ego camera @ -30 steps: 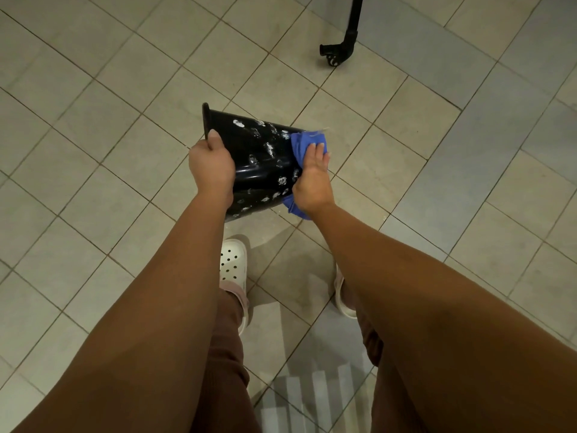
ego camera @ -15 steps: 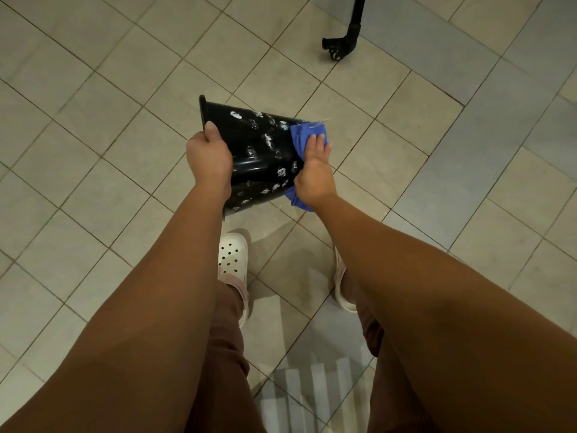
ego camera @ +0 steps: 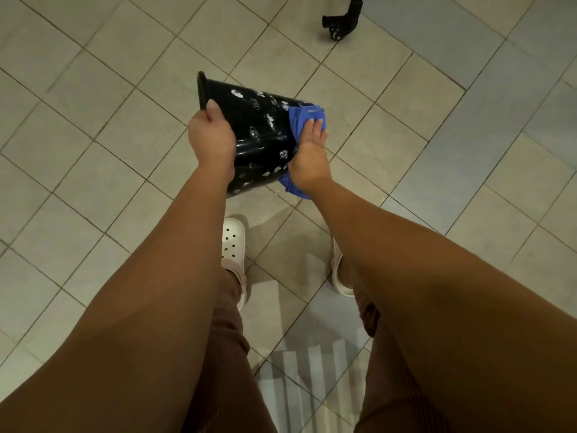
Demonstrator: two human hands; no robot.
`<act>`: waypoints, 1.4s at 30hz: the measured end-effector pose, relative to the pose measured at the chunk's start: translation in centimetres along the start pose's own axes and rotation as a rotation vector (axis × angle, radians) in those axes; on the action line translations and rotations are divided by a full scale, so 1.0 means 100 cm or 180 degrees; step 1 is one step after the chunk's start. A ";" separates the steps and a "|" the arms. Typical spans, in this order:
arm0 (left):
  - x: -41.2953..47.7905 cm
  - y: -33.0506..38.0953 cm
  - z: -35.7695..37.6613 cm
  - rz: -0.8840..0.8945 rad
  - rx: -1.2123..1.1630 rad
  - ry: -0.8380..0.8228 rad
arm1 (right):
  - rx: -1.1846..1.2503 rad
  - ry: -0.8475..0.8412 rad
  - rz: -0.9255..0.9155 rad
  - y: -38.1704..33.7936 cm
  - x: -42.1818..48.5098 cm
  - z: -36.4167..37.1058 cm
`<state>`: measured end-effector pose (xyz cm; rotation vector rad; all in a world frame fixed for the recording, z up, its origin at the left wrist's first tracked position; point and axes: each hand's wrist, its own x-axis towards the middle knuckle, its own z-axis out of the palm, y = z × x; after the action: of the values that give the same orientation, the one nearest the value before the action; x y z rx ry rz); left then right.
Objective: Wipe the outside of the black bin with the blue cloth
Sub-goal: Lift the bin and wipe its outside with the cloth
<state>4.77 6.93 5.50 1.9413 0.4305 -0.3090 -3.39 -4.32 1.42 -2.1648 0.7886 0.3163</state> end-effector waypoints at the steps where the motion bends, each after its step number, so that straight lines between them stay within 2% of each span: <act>1: 0.000 0.000 0.000 -0.0021 0.0005 0.0004 | -0.0027 -0.0048 0.0028 -0.002 -0.002 0.002; 7: -0.001 0.005 -0.005 -0.0150 -0.0099 0.0031 | -0.0107 -0.0046 -0.0361 -0.006 -0.004 0.002; 15: -0.006 0.004 0.001 0.0044 -0.0009 0.0017 | -0.0299 0.0013 -0.0070 -0.007 -0.006 -0.005; 21: 0.000 0.006 -0.004 -0.0093 -0.0202 0.0052 | -0.0232 0.0057 -0.0500 -0.010 -0.003 -0.004; 26: 0.001 0.006 -0.004 0.0034 -0.0130 0.0001 | -0.0035 0.0143 -0.0203 -0.005 0.005 -0.009; 30: -0.001 0.003 -0.002 0.0026 -0.0070 -0.0051 | -0.0295 0.0074 0.0013 -0.008 -0.006 -0.002; 36: -0.001 0.003 -0.005 -0.0084 -0.0117 -0.0116 | -0.0376 0.0077 -0.0639 -0.010 -0.008 0.000; 42: -0.001 0.004 -0.004 0.0052 -0.0040 -0.0060 | -0.0249 0.0056 -0.0153 -0.008 -0.006 -0.005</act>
<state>4.86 7.12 5.97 1.9272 0.4032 -0.3132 -3.36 -4.05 2.44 -2.2590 0.7439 0.3084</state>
